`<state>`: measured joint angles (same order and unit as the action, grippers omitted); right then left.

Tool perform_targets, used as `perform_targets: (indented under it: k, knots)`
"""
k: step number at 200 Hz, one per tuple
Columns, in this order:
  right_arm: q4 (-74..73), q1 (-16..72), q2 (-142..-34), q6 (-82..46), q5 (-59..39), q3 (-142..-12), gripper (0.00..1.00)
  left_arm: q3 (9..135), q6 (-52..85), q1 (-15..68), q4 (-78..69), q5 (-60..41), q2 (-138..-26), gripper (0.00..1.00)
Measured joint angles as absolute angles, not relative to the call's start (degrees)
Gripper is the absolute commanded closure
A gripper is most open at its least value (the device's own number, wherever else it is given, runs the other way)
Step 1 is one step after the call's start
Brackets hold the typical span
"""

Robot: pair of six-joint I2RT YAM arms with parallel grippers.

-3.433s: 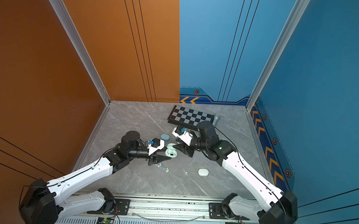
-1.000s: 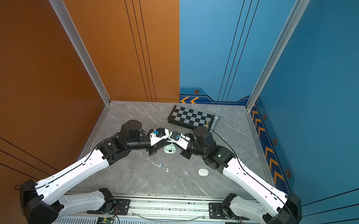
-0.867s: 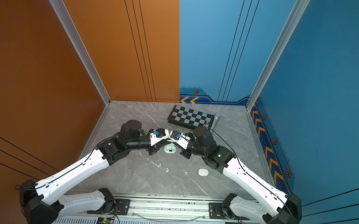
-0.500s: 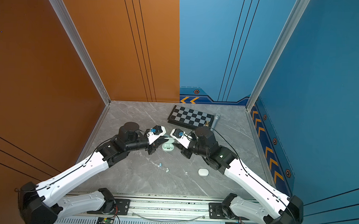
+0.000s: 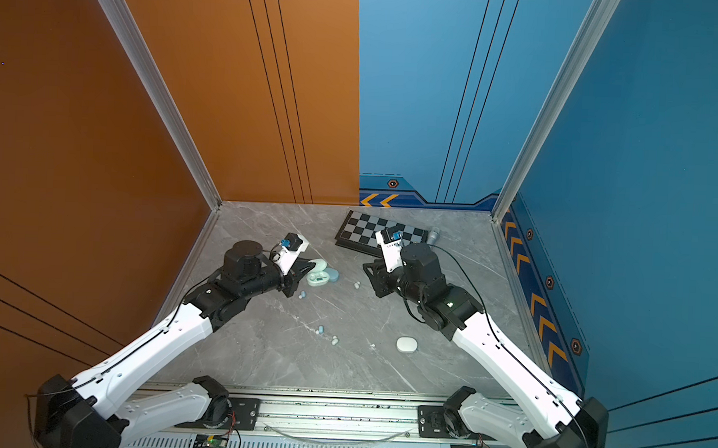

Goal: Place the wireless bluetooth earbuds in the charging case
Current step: 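Move the right gripper over the mint-green earbud on the table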

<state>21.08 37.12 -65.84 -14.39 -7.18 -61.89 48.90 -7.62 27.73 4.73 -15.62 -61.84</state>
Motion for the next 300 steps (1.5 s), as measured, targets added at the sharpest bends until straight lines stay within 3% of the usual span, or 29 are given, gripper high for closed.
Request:
perform_targets:
  k: [31, 67, 110, 163, 221, 300]
  knots:
    - [27.42, 39.35, -73.97, -10.28, -7.29, -63.66, 0.63, 46.00, -7.66, 26.63, 4.01, -15.40, -59.88, 1.00]
    - [28.71, 46.52, -75.11, 8.69, -13.32, -56.23, 0.52, 40.75, -7.62, 25.52, 3.20, -14.28, -54.08, 1.00]
    - [28.01, 48.25, -74.85, 33.04, -21.50, -50.65, 0.53, 36.34, -6.33, 25.04, 3.27, -10.50, -44.77, 1.00]
    - [27.88, 51.35, -85.89, 52.73, -23.38, -55.53, 0.53, 33.01, -4.47, 25.02, 5.63, -6.39, -36.25, 1.00]
    - [27.88, 53.19, -95.35, 62.67, -21.30, -60.36, 0.55, 32.29, -3.33, 24.80, 8.19, -4.23, -33.67, 1.00]
    - [27.90, 54.76, -101.23, 65.21, -18.83, -62.37, 0.56, 31.83, -3.11, 24.80, 8.43, -3.86, -34.33, 1.00]
